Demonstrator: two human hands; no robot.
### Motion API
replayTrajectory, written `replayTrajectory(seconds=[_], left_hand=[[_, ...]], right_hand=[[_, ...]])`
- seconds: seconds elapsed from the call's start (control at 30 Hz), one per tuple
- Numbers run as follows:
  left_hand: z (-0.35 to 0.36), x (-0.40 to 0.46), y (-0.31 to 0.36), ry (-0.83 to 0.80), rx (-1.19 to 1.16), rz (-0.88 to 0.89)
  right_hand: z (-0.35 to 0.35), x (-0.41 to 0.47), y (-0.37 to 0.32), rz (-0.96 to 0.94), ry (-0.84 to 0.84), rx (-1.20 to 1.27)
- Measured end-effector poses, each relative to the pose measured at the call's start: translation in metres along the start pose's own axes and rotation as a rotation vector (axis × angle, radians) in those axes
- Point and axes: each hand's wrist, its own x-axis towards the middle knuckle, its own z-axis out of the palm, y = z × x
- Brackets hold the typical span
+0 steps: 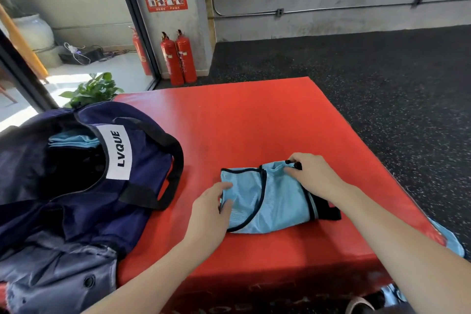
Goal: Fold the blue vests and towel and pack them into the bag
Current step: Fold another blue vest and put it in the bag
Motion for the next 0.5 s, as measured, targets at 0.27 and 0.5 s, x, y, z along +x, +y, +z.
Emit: replayTrajectory(seconds=[0.27,0.5], left_hand=[[-0.007,0.014,-0.005,-0.073,0.268,0.019],[-0.011,0.048,0.002,-0.121,0.217,0.184]], right_hand=[[-0.004,-0.003,-0.005,0.085,0.125,-0.205],[-0.013,-0.041,-0.036,-0.106,0.254,-0.023]])
